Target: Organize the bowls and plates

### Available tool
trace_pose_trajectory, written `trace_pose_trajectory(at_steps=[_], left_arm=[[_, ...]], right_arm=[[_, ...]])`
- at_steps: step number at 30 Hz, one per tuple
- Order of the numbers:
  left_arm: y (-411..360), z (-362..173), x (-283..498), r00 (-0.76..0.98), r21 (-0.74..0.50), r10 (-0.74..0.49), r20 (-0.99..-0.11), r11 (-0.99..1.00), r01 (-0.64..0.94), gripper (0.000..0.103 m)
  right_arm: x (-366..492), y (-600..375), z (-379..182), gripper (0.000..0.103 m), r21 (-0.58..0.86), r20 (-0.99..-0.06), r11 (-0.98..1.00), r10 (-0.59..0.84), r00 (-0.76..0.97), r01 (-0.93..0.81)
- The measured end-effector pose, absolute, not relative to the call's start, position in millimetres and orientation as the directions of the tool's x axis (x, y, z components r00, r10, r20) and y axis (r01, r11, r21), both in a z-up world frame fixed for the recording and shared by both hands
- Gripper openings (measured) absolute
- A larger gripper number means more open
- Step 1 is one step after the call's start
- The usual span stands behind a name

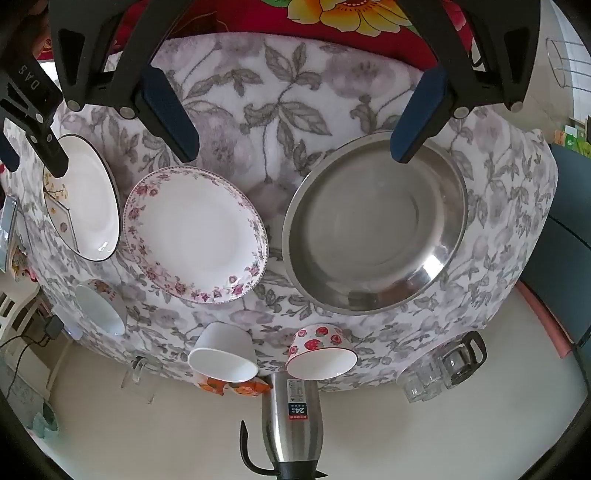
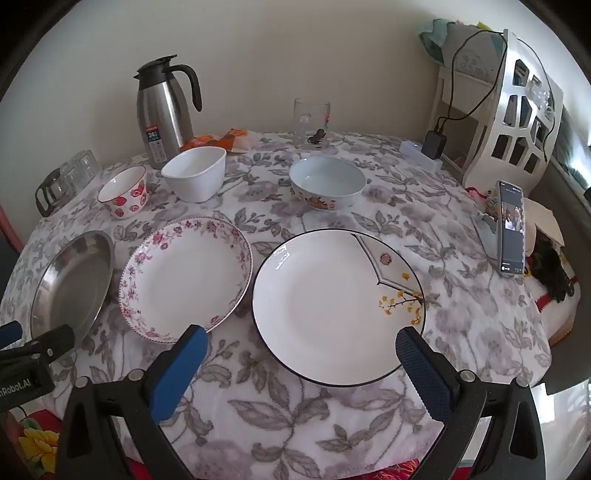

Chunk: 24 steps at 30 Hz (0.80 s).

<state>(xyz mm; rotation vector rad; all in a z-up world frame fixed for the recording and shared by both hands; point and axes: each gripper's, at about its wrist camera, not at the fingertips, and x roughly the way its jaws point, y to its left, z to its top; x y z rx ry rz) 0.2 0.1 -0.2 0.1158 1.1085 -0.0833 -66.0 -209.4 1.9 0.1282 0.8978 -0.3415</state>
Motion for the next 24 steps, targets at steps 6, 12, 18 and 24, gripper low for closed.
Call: trace_pose_trajectory(at_steps=[6, 12, 18, 24], left_arm=[[-0.3, -0.8, 1.0, 0.446, 0.058, -0.006, -0.895, 0.99, 0.129, 0.103], [-0.9, -2.4, 3.1, 0.444, 0.063, -0.007, -0.896, 0.988, 0.141, 0.103], [10.5, -2.0, 2.4, 0.444, 0.057, -0.003, -0.896, 0.991, 0.121, 0.103], [10.9, -1.1, 3.7, 0.442, 0.052, 0.002, -0.897, 0.994, 0.1, 0.103]], right_arm=[[-65.9, -209.7, 1.6, 0.103, -0.03, -0.785, 0.938, -0.237, 0.573, 0.346], [-67.5, -212.4, 3.1, 0.103, -0.028, -0.784, 0.935, -0.24, 0.572, 0.354], [-66.7, -215.6, 1.2, 0.103, -0.023, -0.786, 0.93, -0.243, 0.568, 0.367], [-67.0, -219.2, 1.1, 0.103, -0.021, -0.789, 0.924, -0.25, 0.561, 0.382]])
